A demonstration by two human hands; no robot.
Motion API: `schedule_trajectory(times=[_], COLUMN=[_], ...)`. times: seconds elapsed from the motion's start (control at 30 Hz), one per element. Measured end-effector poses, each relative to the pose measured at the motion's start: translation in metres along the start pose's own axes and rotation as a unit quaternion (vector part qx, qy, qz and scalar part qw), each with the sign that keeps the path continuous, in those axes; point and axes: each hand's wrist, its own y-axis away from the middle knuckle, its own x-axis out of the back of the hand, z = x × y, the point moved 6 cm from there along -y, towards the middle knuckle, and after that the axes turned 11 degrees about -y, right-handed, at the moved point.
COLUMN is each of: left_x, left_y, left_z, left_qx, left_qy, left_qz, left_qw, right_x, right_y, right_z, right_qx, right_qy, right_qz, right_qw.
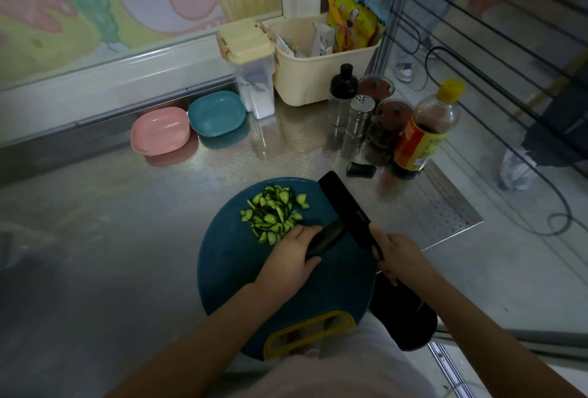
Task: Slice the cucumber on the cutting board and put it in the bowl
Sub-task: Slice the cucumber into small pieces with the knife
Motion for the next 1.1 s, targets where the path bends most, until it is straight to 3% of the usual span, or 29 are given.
schedule_trajectory(times=[0.2,0.4,0.53,1.1], left_x=[0.005,-0.01,-0.018,-0.018], left_y=[0.001,-0.015,-0.024,-0.024], left_z=[-0.001,0.02,0.025,0.024], left_qx=[0.029,-0.051,-0.062,-0.063], left_qy=[0.056,-0.041,-0.067,-0.075], left_qz=[0.045,0.044,0.063,0.065], left_qw=[0.997,0.997,0.994,0.993], right_x=[0.005,0.001,-0.004,0.002], right_y=[0.004,0.01,0.014,0.03], right_z=[-0.007,-0.017,-0.02,-0.018], right_qx=[0.037,0.107,0.129,0.104], right_qy=[0.045,0.16,0.22,0.186], right_qz=[-0.014,-0.003,0.005,0.025], right_qw=[0.998,0.981,0.967,0.977])
